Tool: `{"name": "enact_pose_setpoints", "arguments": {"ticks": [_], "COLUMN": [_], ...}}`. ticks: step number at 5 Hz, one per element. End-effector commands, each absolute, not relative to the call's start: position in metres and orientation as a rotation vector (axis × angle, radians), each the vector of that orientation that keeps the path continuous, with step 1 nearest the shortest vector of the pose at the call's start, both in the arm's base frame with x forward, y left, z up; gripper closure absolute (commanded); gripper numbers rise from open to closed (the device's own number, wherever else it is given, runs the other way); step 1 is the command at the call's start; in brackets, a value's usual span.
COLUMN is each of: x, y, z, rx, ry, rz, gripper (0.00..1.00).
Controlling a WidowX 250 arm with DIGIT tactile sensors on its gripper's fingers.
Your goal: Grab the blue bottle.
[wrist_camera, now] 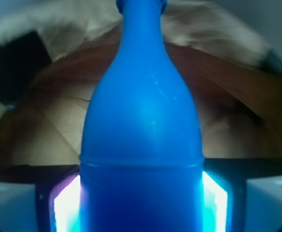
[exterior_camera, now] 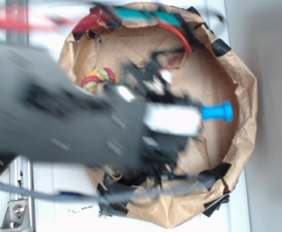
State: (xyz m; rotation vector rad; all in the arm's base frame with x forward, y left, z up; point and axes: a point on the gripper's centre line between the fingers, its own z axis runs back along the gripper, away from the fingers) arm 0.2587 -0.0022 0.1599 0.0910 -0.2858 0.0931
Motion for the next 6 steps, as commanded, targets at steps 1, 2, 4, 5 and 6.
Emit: {"name": "enact_pose_setpoints", "arguments": {"ticks": [1, 2, 4, 5, 6], "x": [0.264, 0.264, 0.263, 0.263, 0.265], "y": [0.01, 0.008, 0.007, 0.007, 0.007], "z": [0.201, 0.192, 0.189, 0.187, 0.186], "rx": [-0.025, -0.003, -0.004, -0.005, -0.006], "ry": [-0.241, -0.231, -0.232, -0.228, -0.226], "rz": [0.256, 0.274, 0.293, 0.296, 0.296], "gripper": [1.0, 1.0, 1.0, 1.0, 1.0]}}
